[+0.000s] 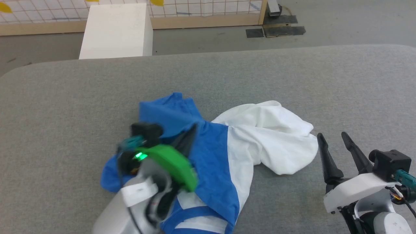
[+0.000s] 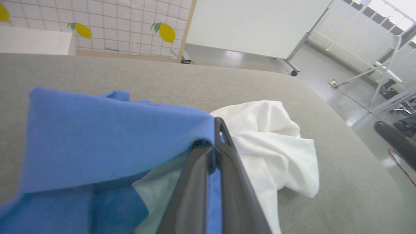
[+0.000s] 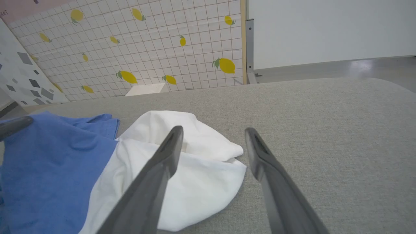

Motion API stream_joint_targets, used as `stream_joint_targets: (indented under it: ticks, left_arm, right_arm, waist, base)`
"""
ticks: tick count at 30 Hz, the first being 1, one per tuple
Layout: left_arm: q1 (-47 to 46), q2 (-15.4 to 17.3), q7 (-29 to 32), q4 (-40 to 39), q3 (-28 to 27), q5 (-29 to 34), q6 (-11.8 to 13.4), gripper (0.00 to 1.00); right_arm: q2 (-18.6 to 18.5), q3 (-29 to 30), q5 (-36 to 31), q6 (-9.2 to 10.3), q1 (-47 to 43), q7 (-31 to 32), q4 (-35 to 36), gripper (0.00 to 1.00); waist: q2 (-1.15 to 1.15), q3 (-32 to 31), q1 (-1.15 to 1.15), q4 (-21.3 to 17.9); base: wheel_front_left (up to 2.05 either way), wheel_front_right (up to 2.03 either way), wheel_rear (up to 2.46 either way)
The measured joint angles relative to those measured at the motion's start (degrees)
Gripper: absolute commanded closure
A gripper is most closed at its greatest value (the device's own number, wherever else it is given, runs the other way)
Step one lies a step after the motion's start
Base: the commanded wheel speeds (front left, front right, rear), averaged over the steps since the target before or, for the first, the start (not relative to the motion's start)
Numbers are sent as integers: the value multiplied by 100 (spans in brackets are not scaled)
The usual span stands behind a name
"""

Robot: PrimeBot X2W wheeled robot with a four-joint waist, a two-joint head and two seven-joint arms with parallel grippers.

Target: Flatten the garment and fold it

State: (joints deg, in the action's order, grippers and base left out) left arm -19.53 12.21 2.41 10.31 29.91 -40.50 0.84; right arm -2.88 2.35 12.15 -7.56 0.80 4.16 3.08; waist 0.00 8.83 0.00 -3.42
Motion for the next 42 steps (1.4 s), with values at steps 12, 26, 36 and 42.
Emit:
stream_joint_targets:
  ticks: [12, 26, 36, 42]
  left_arm:
    - [-837, -857, 698, 271, 2393, 226, -781, 100]
    - [-499, -124, 603, 339, 2142, -554, -376, 0]
    - [403, 1010, -900, -733, 654, -433, 998, 0]
    - [620, 1007, -1683, -658, -144, -115, 1289, 0]
  right_arm:
    - [0, 141, 81, 0, 13, -69, -27, 0]
    - [-3, -212, -187, 0, 20, 154, 207, 0]
    - [-75, -1379, -1100, -1, 488, 1287, 214, 0]
    - [-311, -1668, -1209, -2, 865, 2603, -271, 0]
  waist:
    - [0, 30, 0, -350]
    - [0, 47, 0, -181]
    - [0, 43, 0, 360]
    - [0, 133, 0, 708]
  base:
    - [0, 0, 0]
    - [0, 0, 0]
    - [0, 0, 0]
    - [0, 0, 0]
